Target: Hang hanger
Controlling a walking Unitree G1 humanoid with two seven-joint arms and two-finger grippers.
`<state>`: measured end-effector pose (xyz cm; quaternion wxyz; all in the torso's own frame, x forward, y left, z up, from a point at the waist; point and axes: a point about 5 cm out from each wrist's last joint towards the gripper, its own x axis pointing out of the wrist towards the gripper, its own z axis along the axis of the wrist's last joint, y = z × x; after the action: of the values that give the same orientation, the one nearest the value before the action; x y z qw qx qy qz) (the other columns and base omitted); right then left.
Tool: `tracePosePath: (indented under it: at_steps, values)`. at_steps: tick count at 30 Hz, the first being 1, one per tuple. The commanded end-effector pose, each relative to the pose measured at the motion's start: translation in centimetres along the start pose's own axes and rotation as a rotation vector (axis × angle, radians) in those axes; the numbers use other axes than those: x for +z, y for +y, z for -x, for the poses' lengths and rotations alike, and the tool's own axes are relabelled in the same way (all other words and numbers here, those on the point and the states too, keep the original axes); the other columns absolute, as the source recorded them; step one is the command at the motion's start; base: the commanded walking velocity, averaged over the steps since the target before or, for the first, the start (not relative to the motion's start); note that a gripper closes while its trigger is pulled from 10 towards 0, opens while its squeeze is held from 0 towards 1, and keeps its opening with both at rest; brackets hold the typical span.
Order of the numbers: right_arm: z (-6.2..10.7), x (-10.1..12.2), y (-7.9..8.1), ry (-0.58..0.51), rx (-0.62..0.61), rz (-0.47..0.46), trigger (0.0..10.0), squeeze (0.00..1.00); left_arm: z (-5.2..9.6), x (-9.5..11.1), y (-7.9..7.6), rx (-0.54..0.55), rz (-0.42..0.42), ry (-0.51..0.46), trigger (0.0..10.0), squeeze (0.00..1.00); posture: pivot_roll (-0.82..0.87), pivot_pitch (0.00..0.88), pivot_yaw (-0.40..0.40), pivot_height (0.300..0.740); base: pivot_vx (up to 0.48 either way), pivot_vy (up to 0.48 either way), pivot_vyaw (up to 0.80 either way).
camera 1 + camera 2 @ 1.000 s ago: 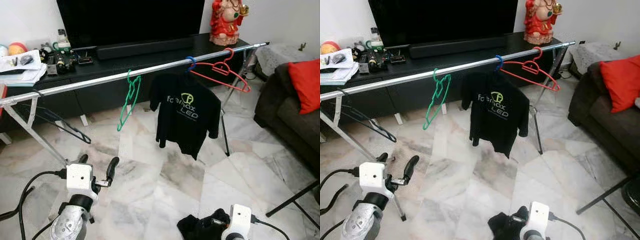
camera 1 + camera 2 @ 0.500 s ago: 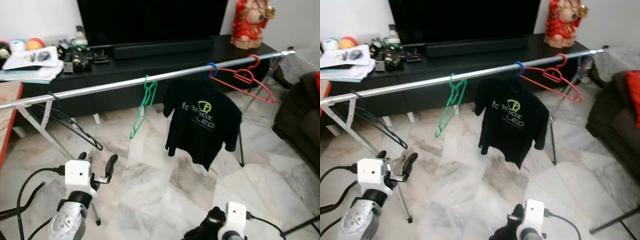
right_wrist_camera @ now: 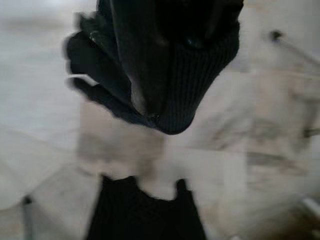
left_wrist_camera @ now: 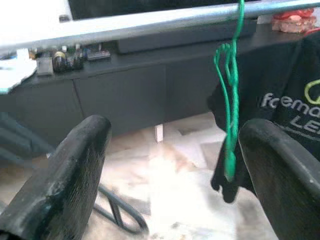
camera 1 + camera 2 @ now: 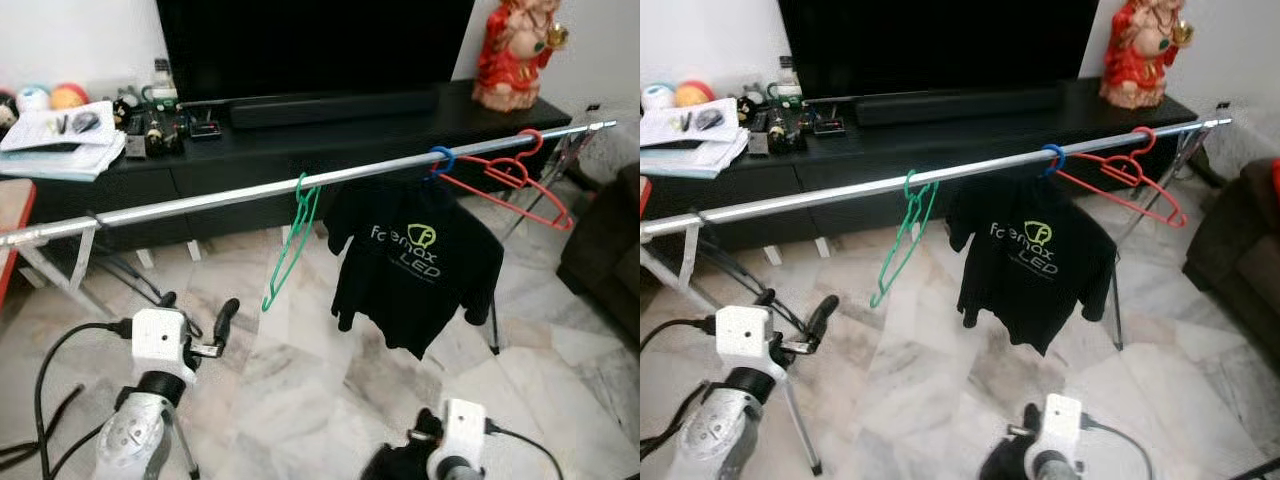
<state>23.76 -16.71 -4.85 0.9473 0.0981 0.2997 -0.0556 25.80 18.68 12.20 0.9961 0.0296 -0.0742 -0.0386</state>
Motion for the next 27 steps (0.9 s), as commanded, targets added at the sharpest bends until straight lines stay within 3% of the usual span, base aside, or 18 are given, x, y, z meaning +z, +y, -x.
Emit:
tracePosePath:
  at_steps: [1, 6, 21, 27]
  values:
    - [0.09, 0.08, -1.20, 0.001, -0.032, -0.016, 10.0, 0.00, -0.06, 0.10, -0.80, -0.036, 0.004, 0.001, 10.0, 0.00, 0.06, 0.115, 0.002, 0.740, 0.319, 0.000, -0.79]
    - [0.08, 0.24, -1.21, -0.011, -0.031, -0.015, 10.0, 0.00, -0.09, 0.27, -0.92, -0.032, 0.008, 0.001, 10.0, 0.00, 0.06, 0.117, 0.002, 0.740, 0.321, 0.000, -0.72]
    - [-0.01, 0.42, -0.99, -0.015, -0.023, -0.005, 10.0, 0.00, -0.27, 0.32, -1.26, -0.061, 0.017, 0.029, 10.0, 0.00, 0.06, 0.121, 0.000, 0.740, 0.313, 0.000, 0.00]
    - [-0.04, 0.45, -0.88, -0.017, -0.022, -0.004, 10.0, 0.00, -0.13, -0.02, -1.33, -0.071, 0.013, 0.054, 10.0, 0.00, 0.07, 0.123, 0.001, 0.740, 0.000, 0.000, 0.00]
